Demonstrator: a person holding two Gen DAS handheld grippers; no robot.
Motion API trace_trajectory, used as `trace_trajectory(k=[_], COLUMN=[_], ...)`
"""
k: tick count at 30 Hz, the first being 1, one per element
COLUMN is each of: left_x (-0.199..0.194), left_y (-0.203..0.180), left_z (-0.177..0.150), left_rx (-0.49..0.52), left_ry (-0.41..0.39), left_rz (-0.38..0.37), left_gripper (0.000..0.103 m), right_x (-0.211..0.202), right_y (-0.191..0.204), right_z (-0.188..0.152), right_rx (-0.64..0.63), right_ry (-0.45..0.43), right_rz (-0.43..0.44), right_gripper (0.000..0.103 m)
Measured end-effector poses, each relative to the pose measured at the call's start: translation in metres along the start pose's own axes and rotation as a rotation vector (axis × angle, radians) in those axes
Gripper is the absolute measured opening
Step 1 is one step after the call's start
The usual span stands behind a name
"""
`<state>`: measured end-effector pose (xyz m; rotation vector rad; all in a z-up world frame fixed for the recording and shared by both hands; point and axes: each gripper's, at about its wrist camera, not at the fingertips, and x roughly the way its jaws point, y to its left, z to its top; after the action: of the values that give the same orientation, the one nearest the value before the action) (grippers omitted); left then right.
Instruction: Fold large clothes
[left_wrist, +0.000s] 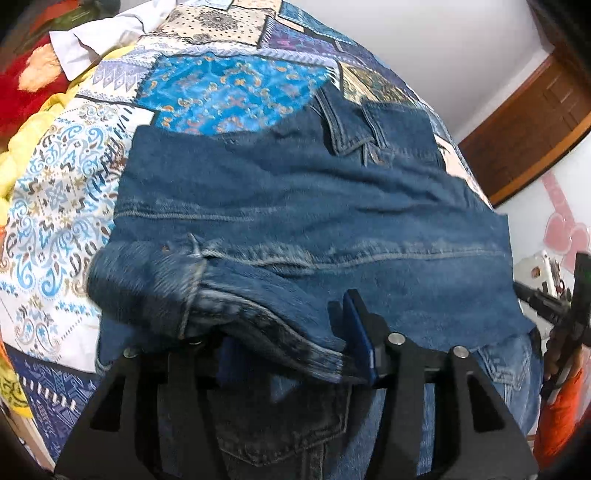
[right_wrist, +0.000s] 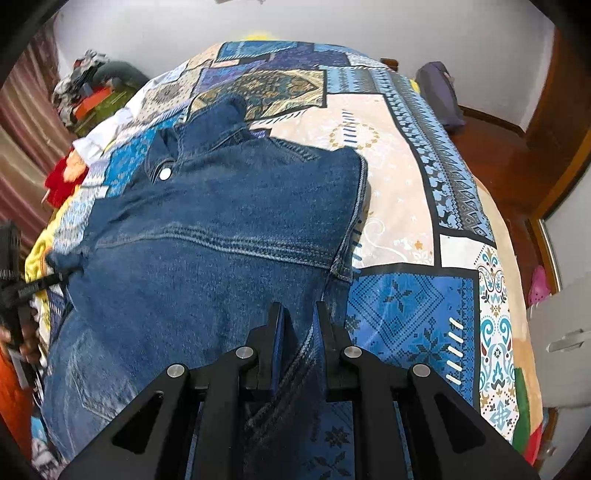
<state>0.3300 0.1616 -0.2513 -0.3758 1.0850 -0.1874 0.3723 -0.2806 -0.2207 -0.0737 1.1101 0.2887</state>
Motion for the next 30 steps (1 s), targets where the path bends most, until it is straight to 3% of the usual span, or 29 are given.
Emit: trace_trajectory(k=[6, 7, 8, 9, 12, 14, 17, 22, 24, 27, 30], left_x=[-0.002, 0.0, 0.002, 0.003, -0.003, -0.017, -0.051, -0.072, -0.063, -0.035, 0.001], left_y=[0.01, 0.009, 0.006, 0.002, -0.018, -0.034, -0.054, -0.069, -0.061, -0.035, -0.006], left_z=[0.02, 0.025, 0.029, 0.031, 0.041, 0.053, 0.073, 0.087, 0.084, 0.07, 0.049], left_rx=[-0.097, -0.098, -0.086, -0.069, 0.03, 0.087, 0.147, 0.234, 0.241, 0.211, 0.181], left_ry=[-0.025, -0.024, -0.024, -0.025, -0.068, -0.136, -0.267, -0.358, -0.343, -0.246, -0.115], left_rz=[0.002, 0.019, 0.057, 0.091, 0.172, 0.198, 0.173, 0.206, 0.224, 0.238, 0.244], left_gripper=[0.054, 0.047, 0.039, 0.024, 0.015, 0.014, 0.014, 0.014, 0.014, 0.016, 0.021], right_x=[0.001, 0.001, -0.001, -0.003, -0.013, -0.02, -0.027, -0.023, -0.007, 0.019, 0.023], right_y=[-0.006, -0.006, -0.006, -0.007, -0.006, -0.002, 0.01, 0.021, 0.024, 0.029, 0.036], right_z=[0.001, 0.002, 0.004, 0.007, 0.018, 0.028, 0.044, 0.06, 0.058, 0.047, 0.037], right_rx=[0.006, 0.007, 0.012, 0.016, 0.019, 0.002, -0.046, -0.058, -0.06, -0.101, -0.156], right_ry=[0.012, 0.014, 0.015, 0.012, -0.027, -0.055, -0.094, -0.105, -0.058, -0.009, -0.048], right_rz=[0.032, 0.033, 0.036, 0.039, 0.024, 0.004, -0.034, -0.04, -0.033, -0.078, -0.123], right_gripper=[0.011, 0.011, 0.011, 0.011, 0.011, 0.011, 0.011, 0.011, 0.011, 0.011, 0.011])
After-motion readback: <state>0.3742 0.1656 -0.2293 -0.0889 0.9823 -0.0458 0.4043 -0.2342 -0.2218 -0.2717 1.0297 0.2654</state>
